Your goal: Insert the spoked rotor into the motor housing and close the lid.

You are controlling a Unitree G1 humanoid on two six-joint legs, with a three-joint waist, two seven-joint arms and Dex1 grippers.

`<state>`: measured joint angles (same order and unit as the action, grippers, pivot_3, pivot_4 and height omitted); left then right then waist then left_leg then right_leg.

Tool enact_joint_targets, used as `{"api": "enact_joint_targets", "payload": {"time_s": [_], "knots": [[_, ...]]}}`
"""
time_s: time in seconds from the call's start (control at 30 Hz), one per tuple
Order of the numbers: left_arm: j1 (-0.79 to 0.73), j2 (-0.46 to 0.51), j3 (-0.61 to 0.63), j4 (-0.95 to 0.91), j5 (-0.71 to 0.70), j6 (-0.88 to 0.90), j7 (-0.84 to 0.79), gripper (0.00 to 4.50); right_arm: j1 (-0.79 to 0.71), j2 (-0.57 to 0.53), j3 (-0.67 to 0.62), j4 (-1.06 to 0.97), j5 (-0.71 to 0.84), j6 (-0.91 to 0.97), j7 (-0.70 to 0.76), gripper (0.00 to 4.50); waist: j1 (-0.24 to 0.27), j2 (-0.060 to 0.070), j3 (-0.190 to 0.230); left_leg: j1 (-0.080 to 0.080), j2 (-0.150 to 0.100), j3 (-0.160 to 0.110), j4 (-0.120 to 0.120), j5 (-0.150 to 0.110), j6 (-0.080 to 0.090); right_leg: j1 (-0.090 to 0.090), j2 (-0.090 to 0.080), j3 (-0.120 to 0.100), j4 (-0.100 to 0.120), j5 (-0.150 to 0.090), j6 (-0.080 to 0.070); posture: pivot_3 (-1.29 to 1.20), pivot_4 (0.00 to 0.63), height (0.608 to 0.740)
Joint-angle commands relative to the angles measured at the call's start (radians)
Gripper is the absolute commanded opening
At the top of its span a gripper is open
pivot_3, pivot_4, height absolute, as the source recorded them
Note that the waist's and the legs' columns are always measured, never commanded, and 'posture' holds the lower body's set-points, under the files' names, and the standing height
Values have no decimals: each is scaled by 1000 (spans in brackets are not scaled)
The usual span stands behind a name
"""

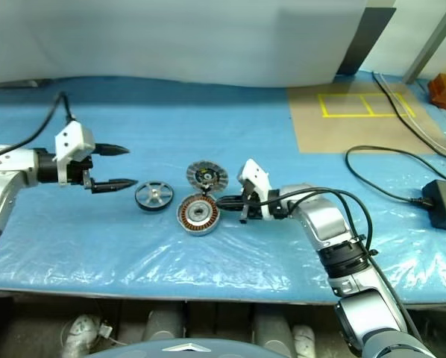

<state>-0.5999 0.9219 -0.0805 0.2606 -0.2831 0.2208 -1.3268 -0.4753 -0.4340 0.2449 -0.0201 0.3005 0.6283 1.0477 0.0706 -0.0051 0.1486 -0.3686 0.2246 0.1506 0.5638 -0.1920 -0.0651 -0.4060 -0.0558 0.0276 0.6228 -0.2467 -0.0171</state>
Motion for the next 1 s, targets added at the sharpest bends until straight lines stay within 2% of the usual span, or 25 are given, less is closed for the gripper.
{"api": "enact_joint_targets", "payload": {"time_s": [0.03, 0.2, 0.43, 0.83, 1.0], "knots": [[-113, -32, -72, 135, 78, -104, -101, 4500, 51, -29, -14, -88, 16, 2, -15, 27, 5, 0, 0, 0, 0, 0, 0, 0, 0, 0, 0, 0, 0, 0, 0, 0, 150, 740], [-194, -107, -135, 287, 152, -194, -163, 4500, 118, -68, -48, -159, 35, 23, -46, 27, 14, -1, 0, -1, -1, 0, 0, 0, 0, 0, -1, 0, -1, 0, 0, 0, 150, 740], [-218, -162, -168, 352, 203, -243, -206, 4500, 180, -104, -81, -235, 61, 54, -85, 27, 24, -1, 1, 0, 0, -1, 1, 0, 0, 0, -1, 0, 0, 0, 0, 0, 150, 740], [-246, -237, -175, 489, 310, -332, -134, 4500, 187, -110, -71, -227, 72, 53, -124, 27, 26, -1, 1, -1, -1, -1, 0, 0, 0, 0, -1, 0, 0, 0, 0, 0, 150, 740], [-241, -260, -167, 500, 309, -309, -141, 4500, 189, -114, -61, -214, 56, 41, -133, 27, 26, -2, 1, -1, -1, -1, 0, 0, 0, 0, -1, -1, 0, 0, 0, 0, 150, 740]]}}
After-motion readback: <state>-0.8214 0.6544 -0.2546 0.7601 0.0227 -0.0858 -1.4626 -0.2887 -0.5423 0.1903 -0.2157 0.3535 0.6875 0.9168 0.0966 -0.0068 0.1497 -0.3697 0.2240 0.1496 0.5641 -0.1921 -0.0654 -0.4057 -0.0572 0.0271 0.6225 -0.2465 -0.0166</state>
